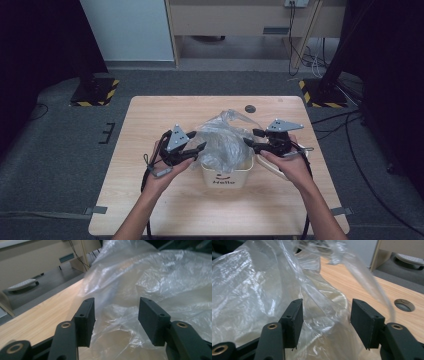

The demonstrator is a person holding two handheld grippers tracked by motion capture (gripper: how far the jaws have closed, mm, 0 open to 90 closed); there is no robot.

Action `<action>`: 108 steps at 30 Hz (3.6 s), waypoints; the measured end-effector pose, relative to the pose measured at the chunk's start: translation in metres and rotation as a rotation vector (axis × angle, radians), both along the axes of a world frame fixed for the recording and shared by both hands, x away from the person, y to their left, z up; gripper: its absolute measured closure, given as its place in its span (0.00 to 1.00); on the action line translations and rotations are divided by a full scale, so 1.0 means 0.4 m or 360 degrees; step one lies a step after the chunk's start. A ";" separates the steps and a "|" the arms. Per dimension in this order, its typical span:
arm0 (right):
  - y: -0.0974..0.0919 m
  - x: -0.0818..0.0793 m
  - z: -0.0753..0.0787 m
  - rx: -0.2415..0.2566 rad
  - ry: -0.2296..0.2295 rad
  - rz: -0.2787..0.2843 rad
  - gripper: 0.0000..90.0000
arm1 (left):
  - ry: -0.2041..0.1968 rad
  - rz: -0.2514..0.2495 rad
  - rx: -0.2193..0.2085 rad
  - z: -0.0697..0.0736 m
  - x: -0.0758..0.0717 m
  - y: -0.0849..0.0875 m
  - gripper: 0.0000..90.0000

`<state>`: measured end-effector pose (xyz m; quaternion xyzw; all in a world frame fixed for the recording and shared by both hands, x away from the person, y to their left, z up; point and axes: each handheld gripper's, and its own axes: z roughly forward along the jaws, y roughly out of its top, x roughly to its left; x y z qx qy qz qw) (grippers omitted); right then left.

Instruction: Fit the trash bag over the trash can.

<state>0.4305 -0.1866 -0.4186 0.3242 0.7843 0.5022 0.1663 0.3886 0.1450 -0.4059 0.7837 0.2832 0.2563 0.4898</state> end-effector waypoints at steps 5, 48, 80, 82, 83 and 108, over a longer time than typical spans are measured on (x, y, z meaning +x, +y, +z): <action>0.015 0.002 -0.005 -0.0034 0.0003 0.0036 0.53 | -0.0051 -0.0002 -0.0033 0.014 -0.012 0.017 0.52; -0.024 -0.019 0.014 0.0144 -0.0015 0.0085 0.92 | 0.0086 -0.0031 -0.0029 -0.027 0.068 0.049 1.00; -0.041 -0.100 0.034 0.0118 -0.0068 0.0199 0.99 | 0.0023 -0.0295 -0.0100 0.020 -0.028 0.045 1.00; -0.047 -0.107 0.034 0.0112 -0.0062 0.0206 0.98 | 0.0037 -0.0319 -0.0097 0.017 -0.034 0.048 1.00; -0.049 -0.110 0.034 0.0118 -0.0059 0.0206 0.97 | 0.0046 -0.0325 -0.0095 0.015 -0.037 0.049 1.00; -0.067 -0.182 0.030 0.0090 -0.0065 0.0355 1.00 | 0.0113 -0.0430 -0.0145 -0.011 -0.090 0.087 1.00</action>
